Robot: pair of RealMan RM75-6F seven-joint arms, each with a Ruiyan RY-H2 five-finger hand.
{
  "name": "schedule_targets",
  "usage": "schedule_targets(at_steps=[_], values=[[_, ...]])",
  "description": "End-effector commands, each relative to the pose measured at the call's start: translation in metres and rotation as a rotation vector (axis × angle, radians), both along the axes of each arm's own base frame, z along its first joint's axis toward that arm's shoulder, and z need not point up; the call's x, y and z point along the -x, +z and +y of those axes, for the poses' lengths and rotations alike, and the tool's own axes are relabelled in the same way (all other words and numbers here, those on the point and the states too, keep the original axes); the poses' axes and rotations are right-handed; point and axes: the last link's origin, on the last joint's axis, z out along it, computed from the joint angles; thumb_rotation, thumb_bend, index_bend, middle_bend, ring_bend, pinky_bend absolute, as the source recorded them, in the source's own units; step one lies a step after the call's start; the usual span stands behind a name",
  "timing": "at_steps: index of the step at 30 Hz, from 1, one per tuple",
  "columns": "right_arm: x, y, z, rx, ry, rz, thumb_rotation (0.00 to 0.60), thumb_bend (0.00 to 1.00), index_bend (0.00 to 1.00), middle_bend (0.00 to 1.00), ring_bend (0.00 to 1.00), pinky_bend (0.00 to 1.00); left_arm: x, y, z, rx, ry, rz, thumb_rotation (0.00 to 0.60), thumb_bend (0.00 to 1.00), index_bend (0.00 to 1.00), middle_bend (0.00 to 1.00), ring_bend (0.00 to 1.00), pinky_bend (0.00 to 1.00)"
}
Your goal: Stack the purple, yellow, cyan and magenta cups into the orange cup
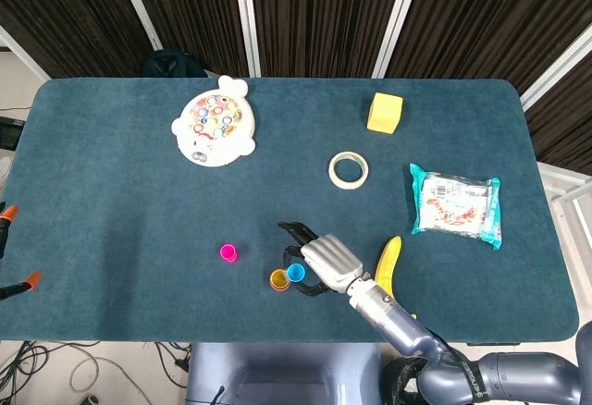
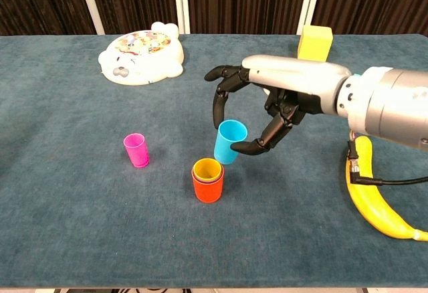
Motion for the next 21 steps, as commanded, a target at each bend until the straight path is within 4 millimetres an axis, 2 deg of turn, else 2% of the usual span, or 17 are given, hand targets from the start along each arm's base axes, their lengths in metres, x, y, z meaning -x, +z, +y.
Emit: schedule_targets(at_steps=[1,2,3,4,5,21], values=[[0.000,-0.003,0.001,-0.004,0.003,0.003,0.600,0.41,0.52,0.00,0.05,0.82,0.000,0.000,0.000,0.002,0.002,0.000,0.600,0.00,0.00,0.00,0.00,0.05],[-0.001,-0.003,0.002,-0.005,0.004,0.002,0.600,0.41,0.52,0.00,0.05,0.67,0.000,0.000,0.000,0.003,0.002,0.000,0.600,0.00,0.00,0.00,0.00,0.05],[-0.001,-0.005,0.002,-0.007,0.003,0.001,0.600,0.41,0.52,0.00,0.05,0.47,0.000,-0.001,0.000,0.004,0.001,0.000,0.600,0.00,0.00,0.00,0.00,0.05],[-0.002,-0.005,0.002,-0.008,0.003,0.000,0.600,0.41,0.52,0.00,0.05,0.22,0.000,-0.001,0.000,0.004,0.001,0.000,0.600,0.00,0.00,0.00,0.00,0.05],[-0.003,-0.006,0.002,-0.010,0.005,-0.001,0.600,0.41,0.52,0.00,0.05,0.10,0.000,0.000,0.000,0.003,0.000,0.000,0.600,0.00,0.00,0.00,0.00,0.05],[-0.008,-0.013,0.005,-0.024,0.013,-0.003,0.600,0.41,0.52,0.00,0.05,0.09,0.001,0.000,0.000,0.002,0.001,0.000,0.600,0.00,0.00,0.00,0.00,0.05]])
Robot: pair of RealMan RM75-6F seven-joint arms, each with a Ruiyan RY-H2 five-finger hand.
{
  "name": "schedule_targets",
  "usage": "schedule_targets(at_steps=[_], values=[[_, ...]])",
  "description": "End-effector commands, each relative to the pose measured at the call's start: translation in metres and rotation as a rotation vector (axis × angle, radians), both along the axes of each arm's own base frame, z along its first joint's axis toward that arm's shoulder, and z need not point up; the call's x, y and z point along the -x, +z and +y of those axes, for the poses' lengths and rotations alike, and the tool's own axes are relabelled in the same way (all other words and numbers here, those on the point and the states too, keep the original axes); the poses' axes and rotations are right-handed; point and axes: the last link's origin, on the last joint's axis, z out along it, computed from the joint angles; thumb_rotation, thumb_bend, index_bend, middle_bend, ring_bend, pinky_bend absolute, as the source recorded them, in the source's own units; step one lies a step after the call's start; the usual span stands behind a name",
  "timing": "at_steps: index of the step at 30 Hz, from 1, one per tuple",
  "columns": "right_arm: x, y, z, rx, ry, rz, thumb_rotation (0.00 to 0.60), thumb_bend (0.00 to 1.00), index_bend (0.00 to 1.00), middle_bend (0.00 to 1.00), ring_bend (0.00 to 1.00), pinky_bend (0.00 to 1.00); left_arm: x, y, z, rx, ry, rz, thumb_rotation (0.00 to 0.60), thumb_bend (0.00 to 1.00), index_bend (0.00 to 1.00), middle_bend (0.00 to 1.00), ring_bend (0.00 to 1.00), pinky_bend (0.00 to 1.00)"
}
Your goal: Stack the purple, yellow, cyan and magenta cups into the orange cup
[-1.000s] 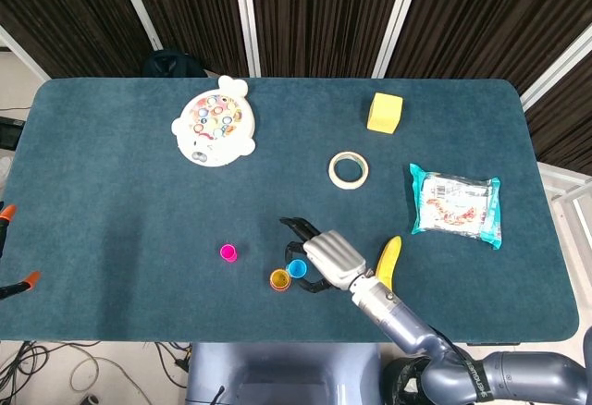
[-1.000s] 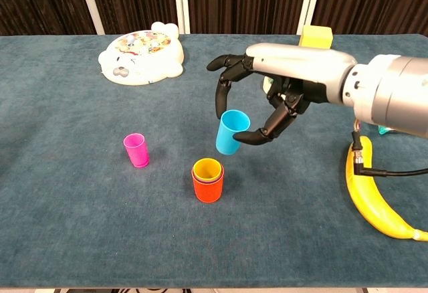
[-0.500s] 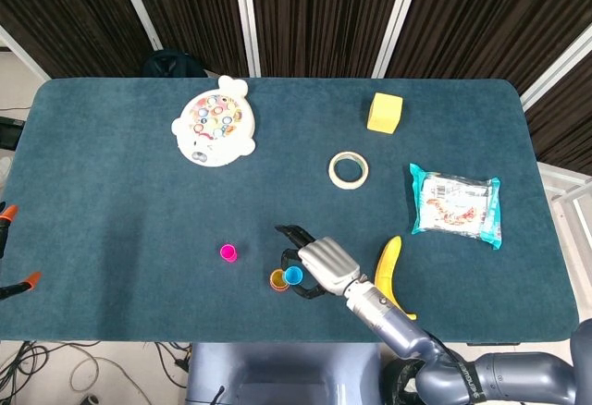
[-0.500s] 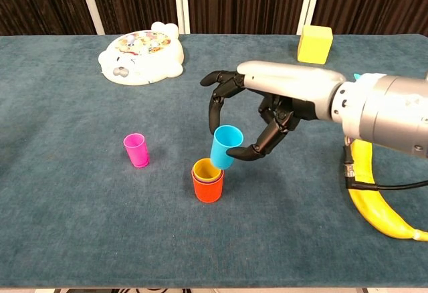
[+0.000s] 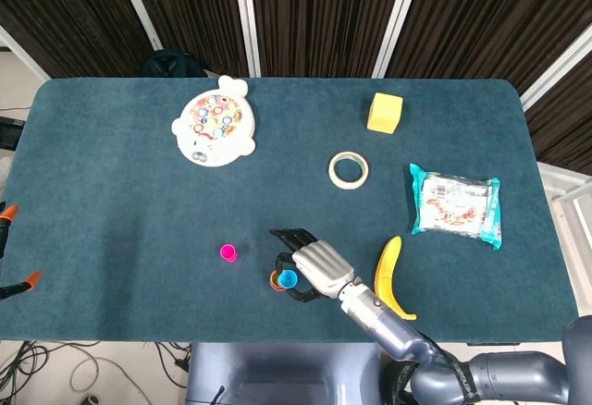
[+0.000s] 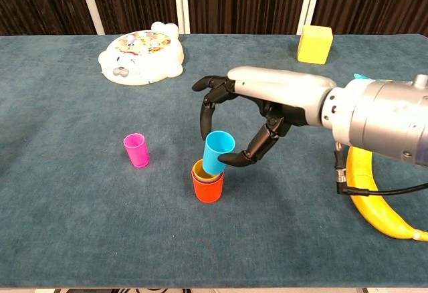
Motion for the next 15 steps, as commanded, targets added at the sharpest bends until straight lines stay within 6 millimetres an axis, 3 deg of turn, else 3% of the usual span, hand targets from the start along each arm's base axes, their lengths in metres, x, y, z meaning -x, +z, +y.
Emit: schedule_targets(at_steps=[1,15], values=[[-0.0003,-0.0016,-0.0002,-0.002,0.000,0.002,0.600,0.41,0.52,0.00,0.05,0.09,0.0001,0.0000,0.0000,0.000,0.000,0.000,0.600,0.00,0.00,0.00,0.00,0.05],[-0.0056,-0.0115,-0.0027,-0.006,0.006,0.002,0.600,0.41,0.52,0.00,0.05,0.09,0.0002,0.0004,0.0003,-0.001,0.000,-0.002,0.600,0.00,0.00,0.00,0.00,0.05]])
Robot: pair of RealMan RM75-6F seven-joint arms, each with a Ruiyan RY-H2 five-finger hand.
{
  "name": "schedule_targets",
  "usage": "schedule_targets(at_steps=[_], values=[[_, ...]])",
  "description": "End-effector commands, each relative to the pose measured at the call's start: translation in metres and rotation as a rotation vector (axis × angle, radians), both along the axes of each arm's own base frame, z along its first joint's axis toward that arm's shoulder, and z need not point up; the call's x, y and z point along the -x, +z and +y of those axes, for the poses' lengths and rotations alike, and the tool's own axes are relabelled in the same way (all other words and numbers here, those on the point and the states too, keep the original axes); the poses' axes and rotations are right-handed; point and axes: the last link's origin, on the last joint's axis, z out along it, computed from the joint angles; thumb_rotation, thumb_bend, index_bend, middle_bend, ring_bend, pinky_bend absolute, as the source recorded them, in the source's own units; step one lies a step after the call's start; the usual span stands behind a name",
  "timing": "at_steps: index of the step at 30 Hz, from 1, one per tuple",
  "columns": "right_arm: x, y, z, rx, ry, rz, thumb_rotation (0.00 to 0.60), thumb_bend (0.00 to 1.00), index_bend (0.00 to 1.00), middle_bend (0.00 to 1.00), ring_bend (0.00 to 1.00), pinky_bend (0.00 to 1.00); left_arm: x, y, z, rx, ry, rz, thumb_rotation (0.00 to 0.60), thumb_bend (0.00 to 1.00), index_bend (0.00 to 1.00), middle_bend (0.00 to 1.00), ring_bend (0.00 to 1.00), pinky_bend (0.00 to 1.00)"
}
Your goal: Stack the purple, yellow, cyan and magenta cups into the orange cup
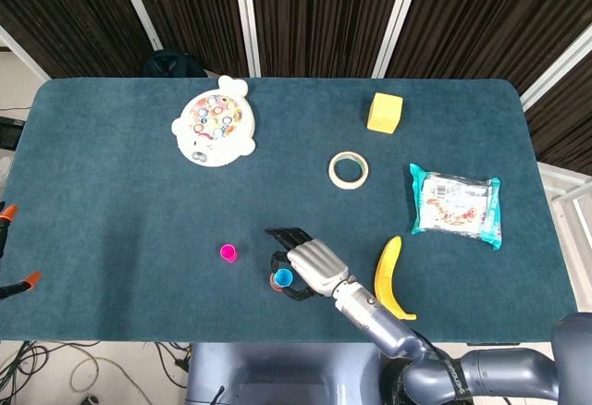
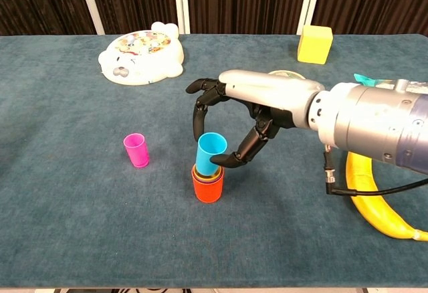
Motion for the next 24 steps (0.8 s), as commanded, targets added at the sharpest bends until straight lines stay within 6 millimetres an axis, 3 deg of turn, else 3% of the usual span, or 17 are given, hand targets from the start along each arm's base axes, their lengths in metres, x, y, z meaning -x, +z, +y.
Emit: schedule_targets(at_steps=[1,21,24], values=[[-0.001,-0.002,0.000,-0.003,0.002,0.001,0.600,0.41,0.52,0.00,0.05,0.09,0.000,0.000,0.000,0.000,0.000,-0.001,0.600,0.00,0.00,0.00,0.00,0.05],[0.004,-0.010,-0.002,-0.013,-0.012,0.020,0.600,0.41,0.52,0.00,0.05,0.09,0.000,0.000,0.000,-0.002,-0.001,-0.001,0.600,0.00,0.00,0.00,0.00,0.05],[0.005,-0.012,-0.002,-0.011,-0.009,0.030,0.600,0.41,0.48,0.00,0.05,0.10,0.000,0.000,0.000,0.001,-0.001,0.000,0.600,0.00,0.00,0.00,0.00,0.05]])
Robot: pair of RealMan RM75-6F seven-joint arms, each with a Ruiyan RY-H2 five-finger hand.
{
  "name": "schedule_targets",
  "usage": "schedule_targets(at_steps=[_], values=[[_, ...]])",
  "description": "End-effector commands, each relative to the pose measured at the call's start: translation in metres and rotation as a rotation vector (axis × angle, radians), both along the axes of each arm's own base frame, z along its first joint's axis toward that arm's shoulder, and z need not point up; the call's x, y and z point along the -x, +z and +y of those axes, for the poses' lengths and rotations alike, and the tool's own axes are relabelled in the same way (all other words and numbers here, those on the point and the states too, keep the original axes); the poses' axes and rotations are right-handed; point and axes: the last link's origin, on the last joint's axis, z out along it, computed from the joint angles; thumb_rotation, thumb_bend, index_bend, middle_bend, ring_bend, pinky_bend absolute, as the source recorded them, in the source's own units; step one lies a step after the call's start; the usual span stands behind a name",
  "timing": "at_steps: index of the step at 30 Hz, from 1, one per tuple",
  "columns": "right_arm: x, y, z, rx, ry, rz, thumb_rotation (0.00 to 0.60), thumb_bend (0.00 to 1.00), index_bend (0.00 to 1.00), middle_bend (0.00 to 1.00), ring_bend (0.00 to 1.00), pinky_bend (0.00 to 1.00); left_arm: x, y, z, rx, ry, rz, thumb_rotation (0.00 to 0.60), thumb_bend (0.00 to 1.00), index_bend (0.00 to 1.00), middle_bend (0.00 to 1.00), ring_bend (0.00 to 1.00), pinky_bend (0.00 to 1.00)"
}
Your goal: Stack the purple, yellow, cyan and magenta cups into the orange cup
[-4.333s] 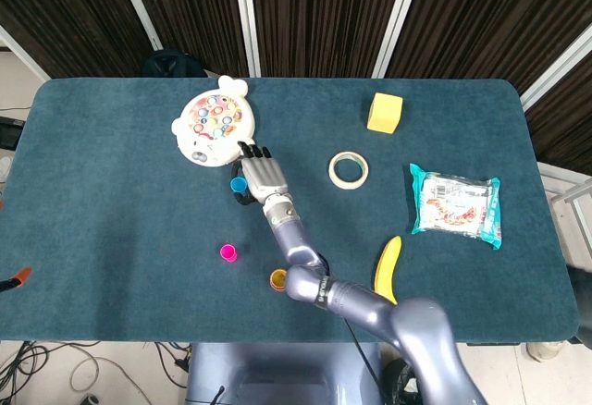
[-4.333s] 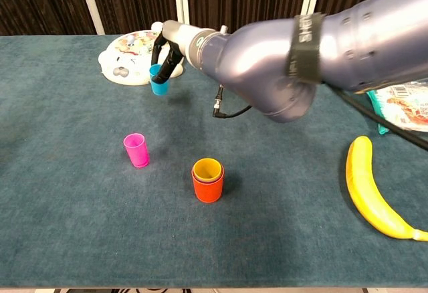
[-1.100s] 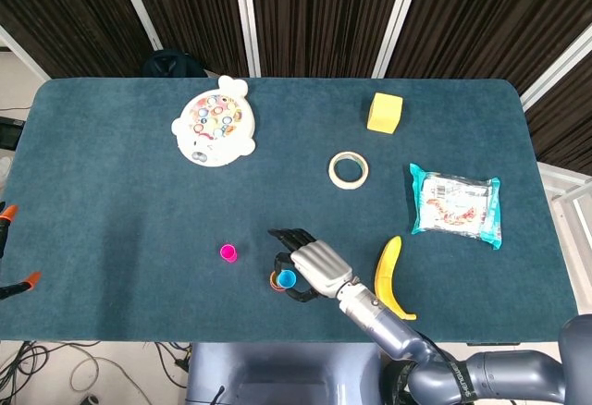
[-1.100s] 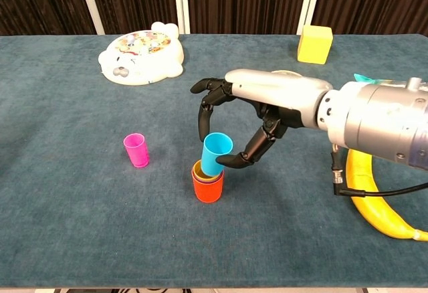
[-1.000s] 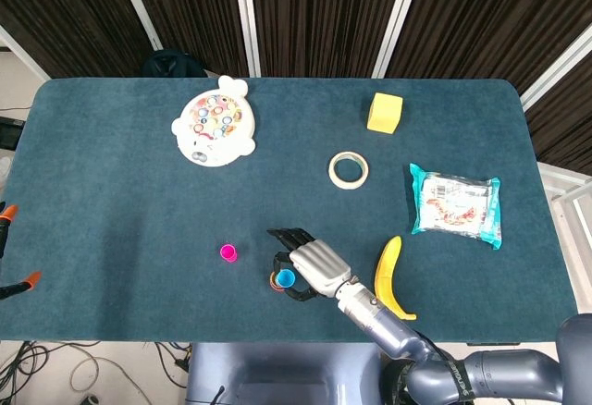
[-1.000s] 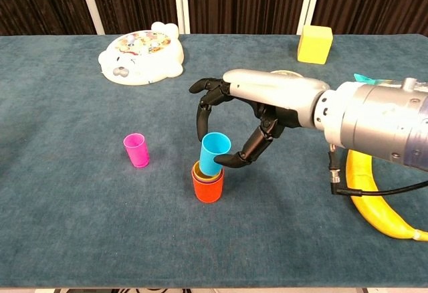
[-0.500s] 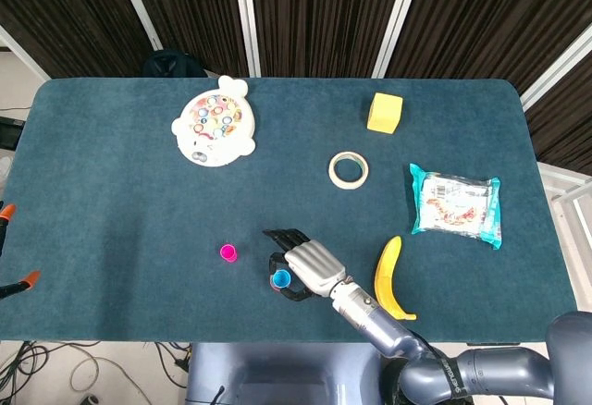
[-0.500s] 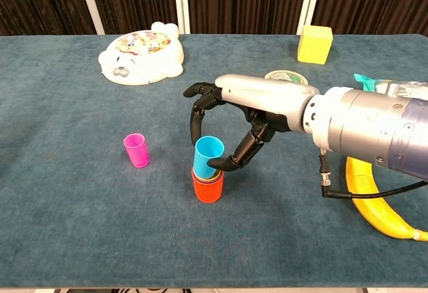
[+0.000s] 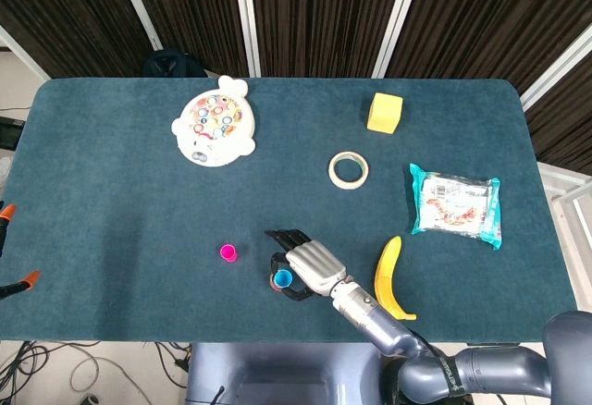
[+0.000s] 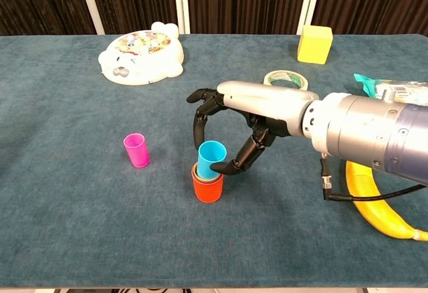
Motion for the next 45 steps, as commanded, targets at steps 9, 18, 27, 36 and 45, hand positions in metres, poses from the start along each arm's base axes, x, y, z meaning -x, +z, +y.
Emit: schedule_targets(at_steps=[9,18,27,36,45], values=[[0.000,-0.003,-0.002,0.014,0.018,0.023,0.600,0.41,0.22,0.00,0.04,0.05,0.000,0.001,0.000,-0.004,0.000,-0.001,0.600,0.00,0.00,0.00,0.00,0.05],[-0.008,0.004,-0.007,0.028,0.029,0.004,0.600,0.40,0.17,0.00,0.01,0.01,0.000,0.000,0.000,-0.002,0.001,-0.003,0.600,0.00,0.00,0.00,0.00,0.05],[-0.029,0.004,-0.035,0.089,0.003,-0.018,0.600,0.38,0.13,0.00,0.01,0.01,-0.001,-0.001,0.000,0.004,-0.001,-0.004,0.600,0.00,0.00,0.00,0.00,0.05],[-0.044,-0.028,-0.058,0.076,-0.073,0.029,0.600,0.38,0.13,0.00,0.00,0.01,0.001,0.000,0.000,0.003,0.004,-0.007,0.600,0.00,0.00,0.00,0.00,0.05],[-0.055,-0.052,-0.054,0.060,-0.062,0.057,0.600,0.38,0.19,0.00,0.00,0.01,0.001,0.002,0.001,-0.001,0.005,-0.012,0.600,0.00,0.00,0.00,0.00,0.05]])
